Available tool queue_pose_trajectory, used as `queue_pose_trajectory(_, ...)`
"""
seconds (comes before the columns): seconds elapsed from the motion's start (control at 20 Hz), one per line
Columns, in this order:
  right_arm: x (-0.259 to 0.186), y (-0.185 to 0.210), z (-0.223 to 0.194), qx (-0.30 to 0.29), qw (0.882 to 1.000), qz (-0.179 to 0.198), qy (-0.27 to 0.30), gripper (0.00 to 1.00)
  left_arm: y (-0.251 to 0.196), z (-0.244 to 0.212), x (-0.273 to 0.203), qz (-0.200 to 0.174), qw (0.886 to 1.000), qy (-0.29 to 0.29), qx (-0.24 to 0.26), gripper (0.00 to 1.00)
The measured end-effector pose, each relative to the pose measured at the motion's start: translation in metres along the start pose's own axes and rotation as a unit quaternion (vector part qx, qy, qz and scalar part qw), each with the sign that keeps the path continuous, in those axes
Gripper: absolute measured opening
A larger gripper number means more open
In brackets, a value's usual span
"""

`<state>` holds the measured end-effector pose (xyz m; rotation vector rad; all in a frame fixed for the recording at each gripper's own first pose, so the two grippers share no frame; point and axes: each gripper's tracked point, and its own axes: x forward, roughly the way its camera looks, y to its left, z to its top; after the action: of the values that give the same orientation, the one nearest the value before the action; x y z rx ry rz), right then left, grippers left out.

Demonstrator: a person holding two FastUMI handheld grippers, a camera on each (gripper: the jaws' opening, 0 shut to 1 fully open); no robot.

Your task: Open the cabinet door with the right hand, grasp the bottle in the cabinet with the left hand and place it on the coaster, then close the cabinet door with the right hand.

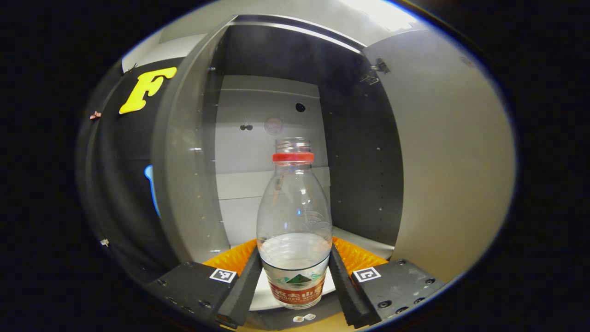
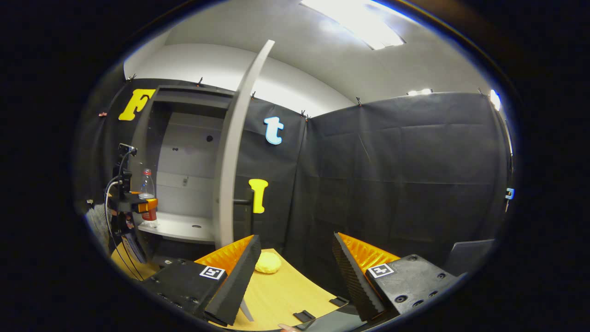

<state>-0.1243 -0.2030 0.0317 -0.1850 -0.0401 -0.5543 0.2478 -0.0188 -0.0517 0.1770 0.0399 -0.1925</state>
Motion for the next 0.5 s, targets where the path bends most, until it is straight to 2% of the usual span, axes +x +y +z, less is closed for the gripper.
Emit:
queue_pose_trajectory(0.1,-0.012,0.029,0.001,0.004,1.0,0.025,-0.002,0.97,-0.004,-0.005,-0.027,-0.02,1.0,0.004,0.002,0.77)
queue_pose_trajectory(0.2,-0.022,0.051,0.006,0.008,0.998,0.058,-0.004,0.94,-0.005,-0.013,-0.054,-0.032,0.999,0.01,-0.001,0.77)
queue_pose_trajectory(0.35,-0.035,0.096,0.001,0.021,0.992,0.124,-0.004,0.97,-0.005,-0.028,-0.086,-0.042,0.999,0.019,-0.026,0.77)
queue_pose_trajectory(0.45,-0.031,0.121,-0.005,0.01,0.988,0.151,-0.014,0.94,0.0,-0.037,-0.103,-0.038,0.998,0.02,-0.04,0.77)
queue_pose_trajectory(0.5,-0.026,0.137,-0.01,0.003,0.987,0.162,-0.016,0.97,0.004,-0.041,-0.109,-0.028,0.999,0.014,-0.042,0.77)
